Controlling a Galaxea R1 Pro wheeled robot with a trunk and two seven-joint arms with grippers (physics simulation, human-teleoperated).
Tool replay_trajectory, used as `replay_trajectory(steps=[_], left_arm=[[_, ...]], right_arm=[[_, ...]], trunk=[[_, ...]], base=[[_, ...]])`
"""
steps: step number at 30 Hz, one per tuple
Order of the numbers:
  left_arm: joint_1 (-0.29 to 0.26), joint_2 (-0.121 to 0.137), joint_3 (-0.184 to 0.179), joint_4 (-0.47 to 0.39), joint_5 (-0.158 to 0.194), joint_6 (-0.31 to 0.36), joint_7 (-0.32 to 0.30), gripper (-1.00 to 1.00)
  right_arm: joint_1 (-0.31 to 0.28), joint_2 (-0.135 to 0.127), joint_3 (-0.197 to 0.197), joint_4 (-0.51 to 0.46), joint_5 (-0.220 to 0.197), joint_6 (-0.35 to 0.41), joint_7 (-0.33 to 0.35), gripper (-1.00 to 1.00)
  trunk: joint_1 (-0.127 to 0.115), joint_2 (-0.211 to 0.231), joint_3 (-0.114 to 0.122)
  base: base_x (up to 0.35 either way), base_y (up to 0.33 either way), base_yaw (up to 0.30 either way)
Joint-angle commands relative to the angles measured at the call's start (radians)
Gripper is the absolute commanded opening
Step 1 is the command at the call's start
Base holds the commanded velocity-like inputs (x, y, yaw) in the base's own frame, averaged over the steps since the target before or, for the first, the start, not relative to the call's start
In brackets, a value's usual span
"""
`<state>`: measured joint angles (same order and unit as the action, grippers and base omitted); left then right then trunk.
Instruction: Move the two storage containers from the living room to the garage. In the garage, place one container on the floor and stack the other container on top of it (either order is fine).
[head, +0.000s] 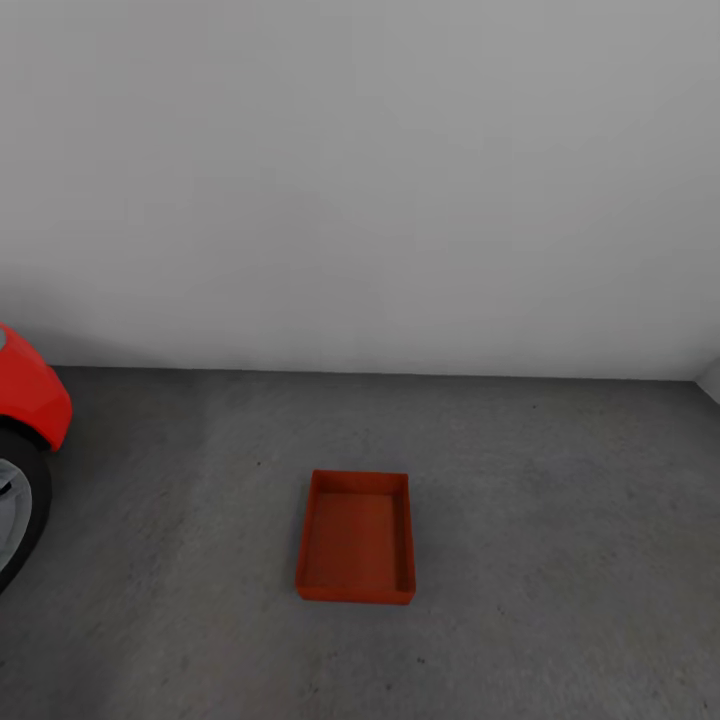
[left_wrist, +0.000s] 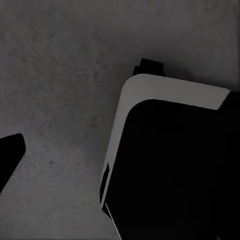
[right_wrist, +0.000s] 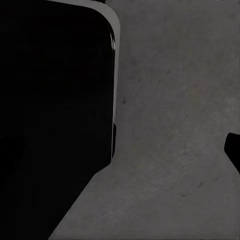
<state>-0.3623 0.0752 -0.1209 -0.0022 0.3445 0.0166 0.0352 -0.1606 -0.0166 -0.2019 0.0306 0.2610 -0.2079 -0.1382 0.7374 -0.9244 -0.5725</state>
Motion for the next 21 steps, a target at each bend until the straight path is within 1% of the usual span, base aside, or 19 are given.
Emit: replay_trajectory(steps=[1, 5, 7, 21], left_arm=[[0.0, 0.0, -0.008, 0.0, 0.007, -0.013, 0.003, 1.0], [0.0, -0.001, -0.008, 0.0, 0.002, -0.062, 0.003, 1.0], [0.0, -0.002, -0.008, -0.001, 0.0, -0.068, 0.003, 1.0], [0.001, -0.002, -0.006, -0.001, -0.001, -0.075, 0.003, 1.0]], right_arm=[[0.0, 0.0, -0.008, 0.003, 0.011, -0.006, -0.004, 1.0], [0.001, 0.0, -0.008, 0.003, 0.011, -0.007, -0.003, 1.0], [0.001, 0.0, -0.008, 0.003, 0.012, -0.008, -0.003, 1.0], [0.001, 0.0, -0.007, 0.003, 0.017, -0.006, 0.012, 1.0]], trunk=[[0.0, -0.001, 0.001], [0.0, -0.001, 0.007], [0.0, -0.001, 0.01], [0.0, -0.001, 0.033]], base=[[0.0, 0.0, 0.0], [0.0, 0.0, 0.0], [0.0, 0.0, 0.0], [0.0, 0.0, 0.0]])
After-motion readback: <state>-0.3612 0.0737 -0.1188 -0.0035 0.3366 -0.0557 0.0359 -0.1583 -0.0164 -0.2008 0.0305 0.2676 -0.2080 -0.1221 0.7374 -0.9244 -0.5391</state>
